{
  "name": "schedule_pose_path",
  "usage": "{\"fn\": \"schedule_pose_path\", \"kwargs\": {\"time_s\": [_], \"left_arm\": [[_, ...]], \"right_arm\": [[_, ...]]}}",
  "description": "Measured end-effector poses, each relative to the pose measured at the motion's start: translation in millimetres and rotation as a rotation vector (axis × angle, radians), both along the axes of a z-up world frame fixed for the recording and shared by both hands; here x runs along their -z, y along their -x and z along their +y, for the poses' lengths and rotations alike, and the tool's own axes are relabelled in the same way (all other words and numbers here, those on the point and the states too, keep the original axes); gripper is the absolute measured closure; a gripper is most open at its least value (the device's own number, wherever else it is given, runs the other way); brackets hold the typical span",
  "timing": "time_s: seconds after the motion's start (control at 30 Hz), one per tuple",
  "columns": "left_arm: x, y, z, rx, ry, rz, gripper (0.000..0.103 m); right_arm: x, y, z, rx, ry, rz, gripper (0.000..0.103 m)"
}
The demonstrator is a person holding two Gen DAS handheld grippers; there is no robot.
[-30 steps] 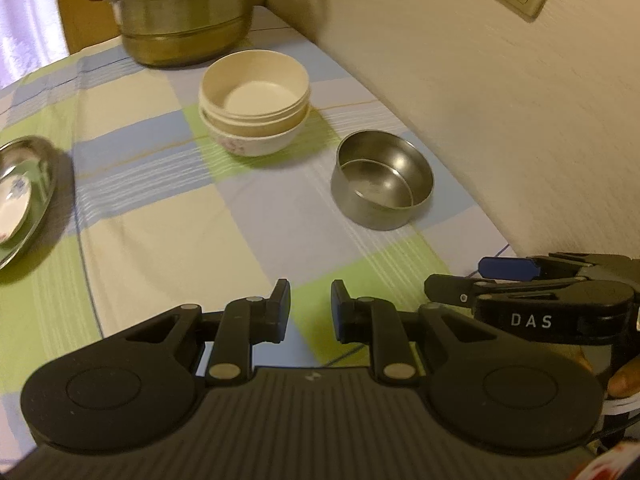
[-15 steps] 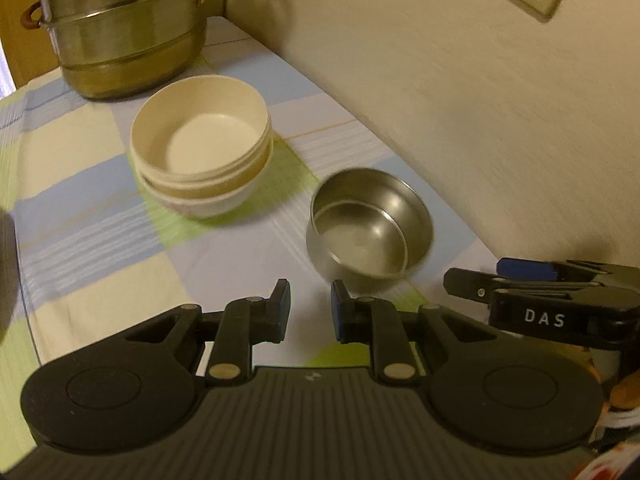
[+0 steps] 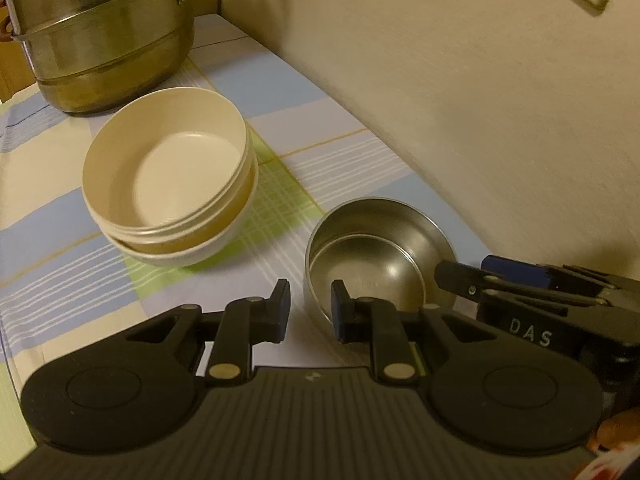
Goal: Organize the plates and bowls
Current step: 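Move the right gripper to the small steel bowl's rim, then close the right gripper on the steel bowl's rim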
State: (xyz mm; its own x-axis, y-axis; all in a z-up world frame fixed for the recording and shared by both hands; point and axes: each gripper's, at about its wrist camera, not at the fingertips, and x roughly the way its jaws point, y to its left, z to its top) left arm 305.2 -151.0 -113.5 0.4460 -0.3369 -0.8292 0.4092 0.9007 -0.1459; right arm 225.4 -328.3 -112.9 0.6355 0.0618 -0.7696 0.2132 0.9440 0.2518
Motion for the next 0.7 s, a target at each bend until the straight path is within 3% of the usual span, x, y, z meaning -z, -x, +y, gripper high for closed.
{"fn": "schedule_pose_path", "kwargs": {"time_s": [0.37, 0.7], "left_arm": [[17.5, -12.8, -12.2, 0.006, -0.012, 0.018, 0.085], [25.3, -14.5, -14.2, 0.013, -0.004, 0.032, 0.095]], "right_arm": [[16.7, -12.9, 4.5, 0.002, 0.012, 0.022, 0.078], [19.5, -14.8, 6.6, -0.002, 0.02, 0.026, 0.092]]}}
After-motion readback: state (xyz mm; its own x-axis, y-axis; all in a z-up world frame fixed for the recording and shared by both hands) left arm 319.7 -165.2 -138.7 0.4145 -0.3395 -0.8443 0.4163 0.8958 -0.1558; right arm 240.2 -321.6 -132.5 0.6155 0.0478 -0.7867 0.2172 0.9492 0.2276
